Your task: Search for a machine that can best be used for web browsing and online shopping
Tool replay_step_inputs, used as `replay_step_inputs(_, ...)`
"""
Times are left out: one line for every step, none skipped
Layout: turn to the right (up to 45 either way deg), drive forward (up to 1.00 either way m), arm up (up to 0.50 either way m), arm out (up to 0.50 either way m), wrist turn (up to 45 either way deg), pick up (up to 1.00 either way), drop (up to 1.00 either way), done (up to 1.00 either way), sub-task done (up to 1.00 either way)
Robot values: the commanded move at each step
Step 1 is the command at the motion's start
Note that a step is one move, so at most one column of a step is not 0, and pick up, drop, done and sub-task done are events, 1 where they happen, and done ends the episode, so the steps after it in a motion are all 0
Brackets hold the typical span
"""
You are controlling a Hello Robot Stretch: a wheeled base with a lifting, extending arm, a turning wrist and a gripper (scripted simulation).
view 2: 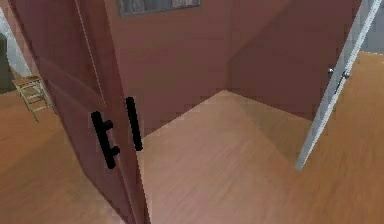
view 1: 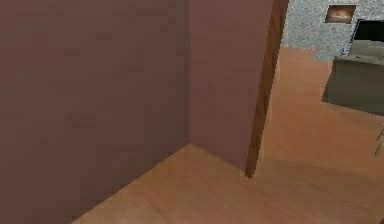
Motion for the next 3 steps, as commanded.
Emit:
replay_step_inputs(15.0,0.00,0.00,0.00,0.0,0.00,0.00,0.00,0.00)
replay_step_inputs(0.0,0.40,0.00,0.00,0.0,0.00,0.00,0.00,0.00)
replay_step_inputs(21.0,0.00,0.00,0.00,0.0,0.00,0.00,0.00,0.00)
